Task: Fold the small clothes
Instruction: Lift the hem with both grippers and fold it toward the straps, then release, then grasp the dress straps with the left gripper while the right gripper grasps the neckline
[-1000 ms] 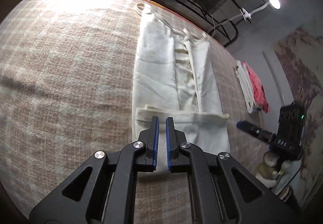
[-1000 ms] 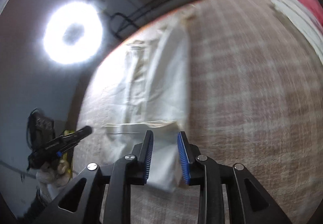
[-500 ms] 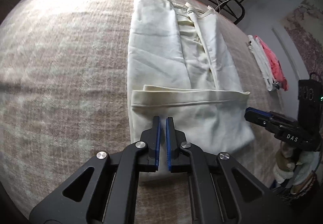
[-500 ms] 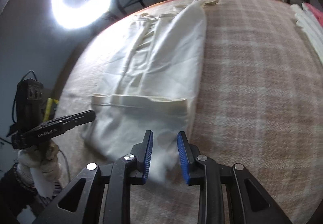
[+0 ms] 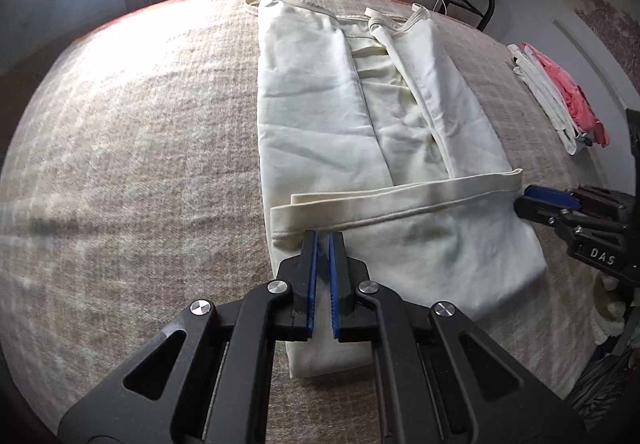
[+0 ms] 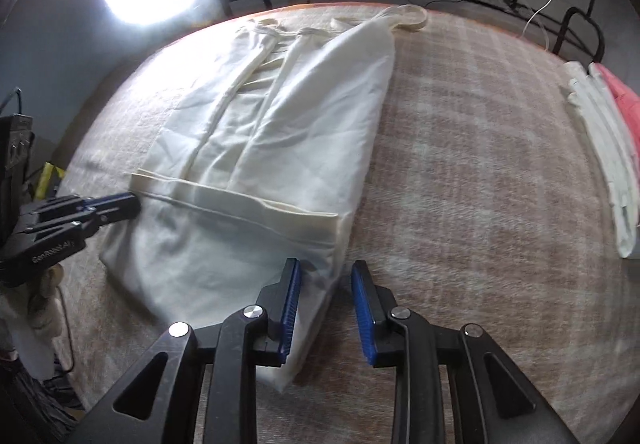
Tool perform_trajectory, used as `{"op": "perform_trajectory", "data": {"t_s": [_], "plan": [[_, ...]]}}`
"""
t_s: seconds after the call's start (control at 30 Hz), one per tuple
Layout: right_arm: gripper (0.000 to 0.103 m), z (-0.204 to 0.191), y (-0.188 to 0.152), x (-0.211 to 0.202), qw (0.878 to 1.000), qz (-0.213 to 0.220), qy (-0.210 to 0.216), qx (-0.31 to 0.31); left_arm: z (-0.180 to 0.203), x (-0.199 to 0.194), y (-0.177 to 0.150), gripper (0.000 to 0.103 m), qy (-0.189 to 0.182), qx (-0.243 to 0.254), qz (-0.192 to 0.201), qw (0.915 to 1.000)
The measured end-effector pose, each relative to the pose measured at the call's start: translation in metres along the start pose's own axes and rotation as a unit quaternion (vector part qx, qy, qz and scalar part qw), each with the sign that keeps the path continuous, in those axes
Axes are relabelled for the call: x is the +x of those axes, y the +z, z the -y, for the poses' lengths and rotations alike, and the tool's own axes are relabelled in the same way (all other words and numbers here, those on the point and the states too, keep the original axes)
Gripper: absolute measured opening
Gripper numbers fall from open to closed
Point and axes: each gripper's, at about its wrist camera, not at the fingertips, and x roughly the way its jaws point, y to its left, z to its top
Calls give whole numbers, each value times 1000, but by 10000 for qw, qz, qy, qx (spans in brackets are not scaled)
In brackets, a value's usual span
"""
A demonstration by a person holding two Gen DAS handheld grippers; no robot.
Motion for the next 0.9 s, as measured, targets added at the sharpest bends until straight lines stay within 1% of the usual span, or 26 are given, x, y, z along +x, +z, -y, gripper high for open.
{"op": "perform_trajectory", "data": {"t_s": [0.07,0.13,0.17,0.23,0.3,0.33,0.37,0.4,0.47,0.6,0.7,0.77,0.83,0.9], "plan": [[29,0,1,-5,9999,82,-75,-49,3,-2,2,13,133,131,81,9998],[32,-1,5,-13,9994,235,-202,-138,4,-7,4,41,262,261,196,9991],[34,-1,7,-16,9991,300,-232,-188,4,-8,6,44,324,307,256,9987],[40,-2,13,-21,9981,451,-282,-295,3,-9,11,44,417,375,325,9979],[57,-1,18,-25,9968,641,-280,-398,1,-7,17,44,440,376,334,9978],[62,0,21,-27,9957,768,-293,-423,0,-6,20,44,434,355,341,9978],[70,1,22,-29,9949,860,-303,-426,-1,-6,23,44,425,339,347,9979],[73,3,24,-31,9941,946,-287,-442,-3,-5,28,44,417,322,354,9980],[74,7,30,-31,9936,1023,-271,-390,-5,-3,37,44,384,314,373,9981],[74,18,47,-23,9952,919,-254,-224,-14,-1,60,44,305,281,469,9980],[74,29,64,-17,9962,856,-109,-87,-30,4,79,44,83,87,494,9987],[74,37,76,-12,9967,809,55,-24,-44,8,94,44,-61,-148,537,9984],[71,43,86,-4,9969,743,244,52,-59,17,111,44,-172,-354,530,9978],[64,51,100,6,9966,683,449,116,-69,27,124,44,-382,-507,429,9971]]}}
